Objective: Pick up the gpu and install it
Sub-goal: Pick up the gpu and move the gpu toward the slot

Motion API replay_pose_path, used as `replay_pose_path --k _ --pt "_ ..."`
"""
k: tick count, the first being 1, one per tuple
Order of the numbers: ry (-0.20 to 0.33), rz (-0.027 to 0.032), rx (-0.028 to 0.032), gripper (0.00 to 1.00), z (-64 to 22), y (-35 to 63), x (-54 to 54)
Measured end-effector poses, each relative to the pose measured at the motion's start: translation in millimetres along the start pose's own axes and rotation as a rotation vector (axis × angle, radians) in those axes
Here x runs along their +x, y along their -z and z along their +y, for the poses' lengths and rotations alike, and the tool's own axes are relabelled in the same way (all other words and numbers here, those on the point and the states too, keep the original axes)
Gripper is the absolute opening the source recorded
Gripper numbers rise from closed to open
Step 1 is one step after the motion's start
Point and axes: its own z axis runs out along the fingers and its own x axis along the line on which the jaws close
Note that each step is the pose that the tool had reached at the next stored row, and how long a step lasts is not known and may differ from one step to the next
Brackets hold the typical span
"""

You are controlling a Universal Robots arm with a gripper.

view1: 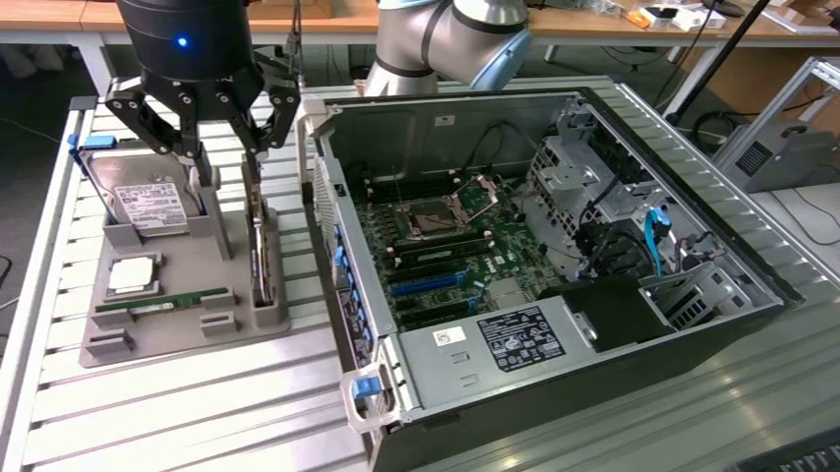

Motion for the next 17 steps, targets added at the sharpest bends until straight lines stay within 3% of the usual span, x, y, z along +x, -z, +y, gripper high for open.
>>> replay_pose_path --k 17 --pt "0.000 0.0000 0.0001 0.48 -0.4 -9.9 0.2"
